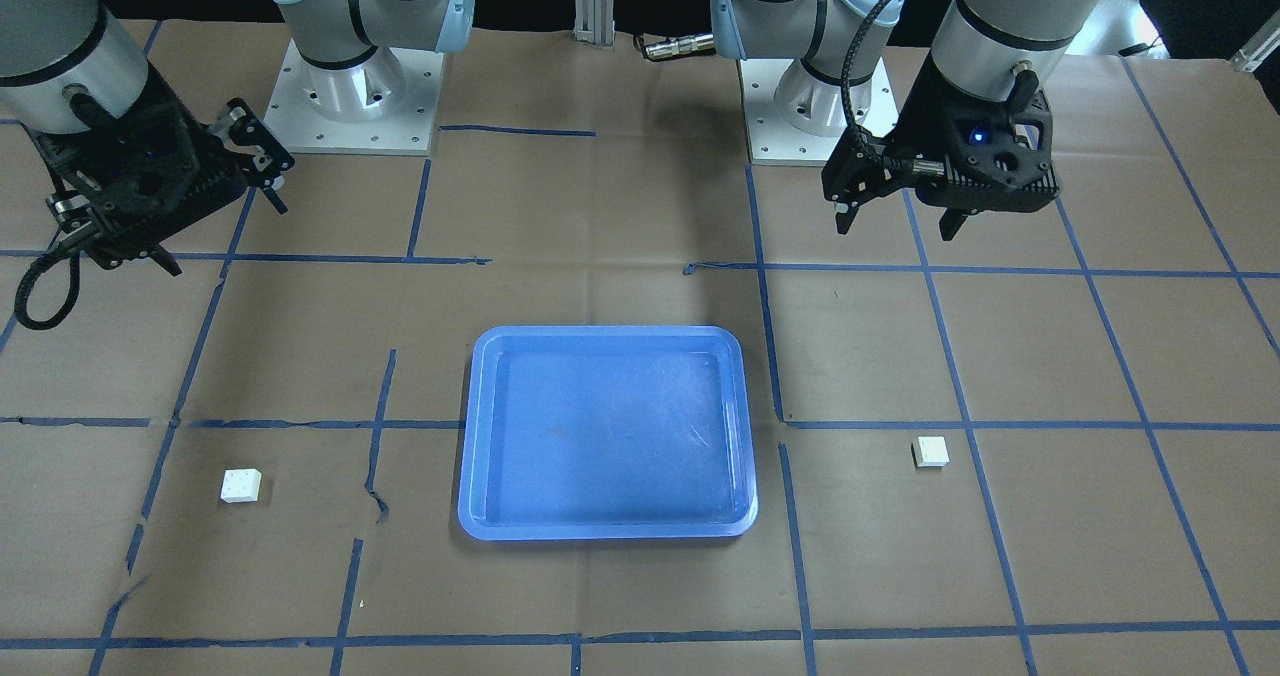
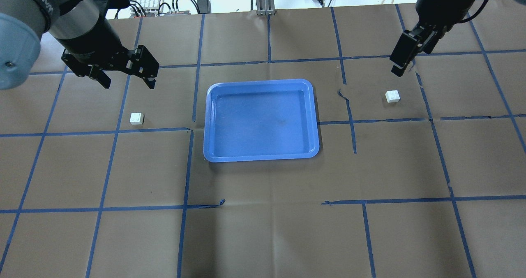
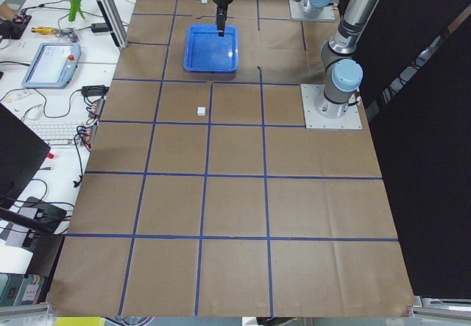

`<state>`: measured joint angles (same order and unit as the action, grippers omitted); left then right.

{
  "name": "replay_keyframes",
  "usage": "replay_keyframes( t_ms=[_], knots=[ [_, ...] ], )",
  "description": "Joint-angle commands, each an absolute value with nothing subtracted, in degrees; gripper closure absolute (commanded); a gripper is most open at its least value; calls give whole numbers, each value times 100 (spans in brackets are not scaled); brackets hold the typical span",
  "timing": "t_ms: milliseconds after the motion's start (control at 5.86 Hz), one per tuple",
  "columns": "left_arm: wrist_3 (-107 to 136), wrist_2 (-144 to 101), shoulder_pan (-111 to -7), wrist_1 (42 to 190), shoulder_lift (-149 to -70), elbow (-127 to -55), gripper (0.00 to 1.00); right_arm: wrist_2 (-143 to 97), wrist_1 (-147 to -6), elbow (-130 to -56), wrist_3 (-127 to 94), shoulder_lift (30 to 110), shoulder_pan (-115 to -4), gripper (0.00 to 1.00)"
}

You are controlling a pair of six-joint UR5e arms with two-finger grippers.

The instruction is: Assemble white blocks and place on blue tray

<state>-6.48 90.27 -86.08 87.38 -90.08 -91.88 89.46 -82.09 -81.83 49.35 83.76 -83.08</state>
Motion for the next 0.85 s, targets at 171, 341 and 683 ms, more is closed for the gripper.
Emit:
replay_keyframes(
  t_ms=[171,341,683],
  knots=[
    [-1883,9026,-7946,7609,-10260,-9168,1,8877,-8785,-8183,8958,8000,-7377,0],
    [-1977,9026,-7937,7315,-10718,-9089,1,8842,-9085,-8174,10218,7807,-7261,0],
    [-1969,9035,-7543,6698,-11406,-9079,1,8032,-9255,-8174,11359,7420,-6919,0]
  ],
)
